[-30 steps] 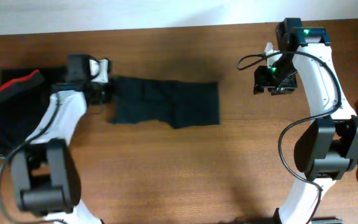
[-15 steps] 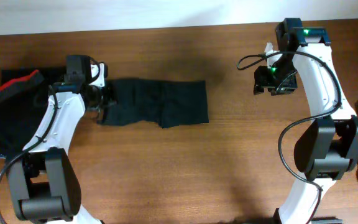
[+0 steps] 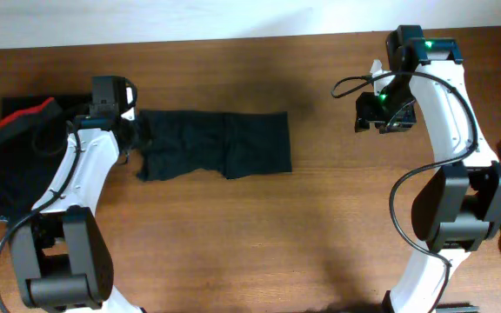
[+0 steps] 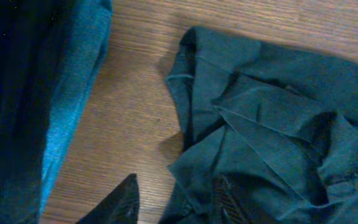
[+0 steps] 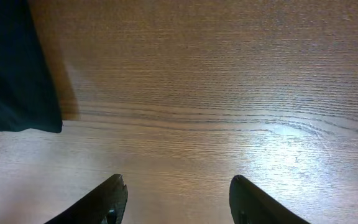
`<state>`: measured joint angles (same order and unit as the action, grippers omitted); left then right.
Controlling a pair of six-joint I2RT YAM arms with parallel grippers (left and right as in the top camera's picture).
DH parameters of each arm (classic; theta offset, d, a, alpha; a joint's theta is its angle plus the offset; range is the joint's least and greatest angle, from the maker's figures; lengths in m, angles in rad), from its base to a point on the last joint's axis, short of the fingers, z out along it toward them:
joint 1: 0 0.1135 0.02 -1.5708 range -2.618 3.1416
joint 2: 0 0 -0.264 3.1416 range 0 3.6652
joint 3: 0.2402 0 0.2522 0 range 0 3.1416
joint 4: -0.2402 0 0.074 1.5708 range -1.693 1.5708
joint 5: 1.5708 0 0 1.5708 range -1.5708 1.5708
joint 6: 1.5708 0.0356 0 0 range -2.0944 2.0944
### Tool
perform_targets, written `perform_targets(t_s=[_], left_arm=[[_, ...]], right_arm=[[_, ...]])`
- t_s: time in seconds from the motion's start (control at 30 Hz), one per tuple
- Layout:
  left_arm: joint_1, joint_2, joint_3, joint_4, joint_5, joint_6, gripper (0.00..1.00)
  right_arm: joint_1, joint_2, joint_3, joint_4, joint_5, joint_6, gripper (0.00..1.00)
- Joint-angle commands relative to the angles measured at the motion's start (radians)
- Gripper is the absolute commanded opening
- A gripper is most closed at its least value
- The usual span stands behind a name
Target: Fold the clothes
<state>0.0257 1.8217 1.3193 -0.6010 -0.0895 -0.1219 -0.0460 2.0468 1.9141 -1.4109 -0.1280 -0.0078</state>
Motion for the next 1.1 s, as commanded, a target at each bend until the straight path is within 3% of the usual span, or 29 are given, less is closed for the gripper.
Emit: perform_targets(t_s=[0.0, 0.17, 0.47, 0.57, 0.67, 0.77, 0.93, 1.07], left_arm=[[0.004, 0.035, -0.003, 0.006, -0.003, 0.008, 0.50], [0.005, 0.117, -0.003, 0.026, 0.062, 0.008, 0.59], [0.006, 0.251, -0.003, 0.091, 0.124, 0.043, 0.60], [0.006, 0.294, -0.003, 0.119, 0.243, 0.049, 0.57], [0.005, 0.328, -0.003, 0.127, 0.309, 0.048, 0.50], [0.005, 0.356, -0.003, 0.120, 0.311, 0.049, 0.24], [0.006, 0.357, -0.003, 0.114, 0.310, 0.064, 0.01], [0.018, 0.335, 0.000, 0.087, 0.281, 0.064, 0.00]], right_arm=[[0.000, -0.003, 0.007, -0.003, 0.001, -0.003, 0.58], [0.000, -0.003, 0.007, -0.003, 0.001, -0.002, 0.58], [0.013, -0.002, 0.007, -0.003, 0.001, -0.002, 0.58], [0.013, -0.002, 0.007, -0.003, 0.001, -0.002, 0.58], [0.013, -0.002, 0.007, -0.003, 0.001, -0.002, 0.58], [0.013, -0.002, 0.007, -0.004, -0.003, -0.002, 0.58], [0.013, -0.002, 0.007, -0.004, -0.003, -0.002, 0.58], [0.013, -0.002, 0.007, -0.004, -0.003, -0.002, 0.58]])
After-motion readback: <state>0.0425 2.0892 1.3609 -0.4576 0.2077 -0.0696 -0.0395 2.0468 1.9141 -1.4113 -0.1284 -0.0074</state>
